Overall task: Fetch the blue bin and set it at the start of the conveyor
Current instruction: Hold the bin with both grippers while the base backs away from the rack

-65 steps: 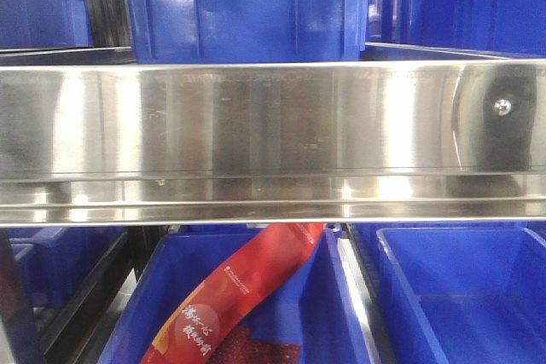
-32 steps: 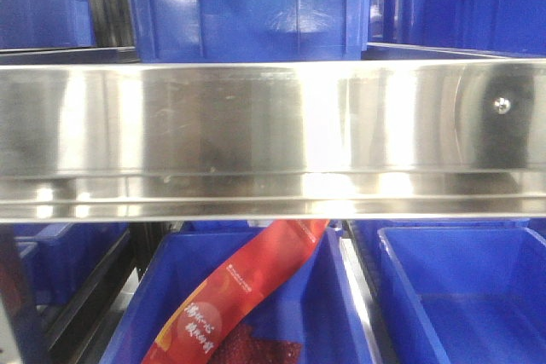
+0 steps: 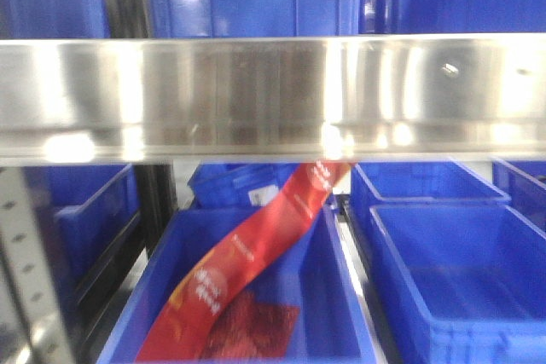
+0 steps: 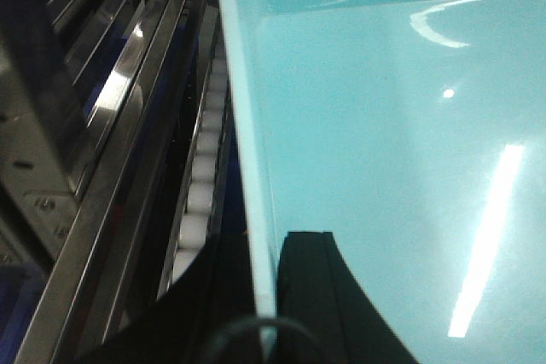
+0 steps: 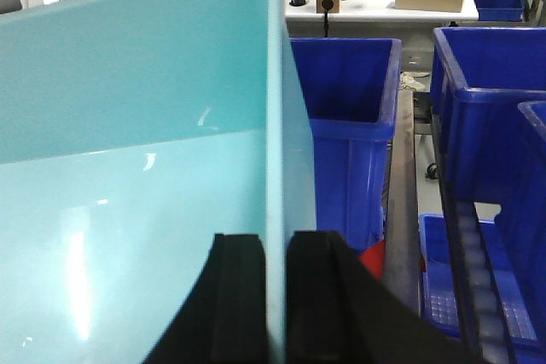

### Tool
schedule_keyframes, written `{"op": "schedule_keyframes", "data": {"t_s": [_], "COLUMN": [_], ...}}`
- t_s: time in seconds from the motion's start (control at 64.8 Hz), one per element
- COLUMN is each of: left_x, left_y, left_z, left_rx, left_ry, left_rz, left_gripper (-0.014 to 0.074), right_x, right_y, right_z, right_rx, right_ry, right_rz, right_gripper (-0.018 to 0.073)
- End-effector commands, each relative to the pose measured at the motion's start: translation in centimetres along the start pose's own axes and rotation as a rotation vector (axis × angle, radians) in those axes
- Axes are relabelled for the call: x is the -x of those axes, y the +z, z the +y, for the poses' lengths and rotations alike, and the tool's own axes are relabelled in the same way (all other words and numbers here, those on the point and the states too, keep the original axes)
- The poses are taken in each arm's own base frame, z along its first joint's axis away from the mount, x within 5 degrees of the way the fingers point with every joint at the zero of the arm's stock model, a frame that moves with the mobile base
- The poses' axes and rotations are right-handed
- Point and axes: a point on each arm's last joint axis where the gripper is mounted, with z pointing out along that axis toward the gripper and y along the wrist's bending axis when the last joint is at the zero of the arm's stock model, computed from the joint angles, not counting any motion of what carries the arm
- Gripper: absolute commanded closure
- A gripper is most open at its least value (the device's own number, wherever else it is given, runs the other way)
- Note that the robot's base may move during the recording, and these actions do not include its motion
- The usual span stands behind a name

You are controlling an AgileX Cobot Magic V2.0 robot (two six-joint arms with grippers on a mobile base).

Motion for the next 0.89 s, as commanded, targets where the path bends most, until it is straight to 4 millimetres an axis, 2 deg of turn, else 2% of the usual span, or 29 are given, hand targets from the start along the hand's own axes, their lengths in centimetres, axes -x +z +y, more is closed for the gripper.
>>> {"op": "schedule_keyframes", "data": {"t_s": [0.0,0.879], "left_x": [0.58,0.59], "left_y": [-0.47,-0.47], "left_z": [-0.23,-0.22], "left_rx": [-0.038,-0.037], "left_ry": [0.002,0.004], "left_rz": [-0.044,-0.045], "left_gripper": [0.0707,0.0707], "right_x": [1.45,1.47], "right_y": [-0.8,-0.81], "right_z": [0.76,0.77], "right_rx": [0.078,0.079], "right_ry": [0.011,0.011], "right_rz": [-0.118,-0.12], "right_gripper": [0.0721,0.0721]}}
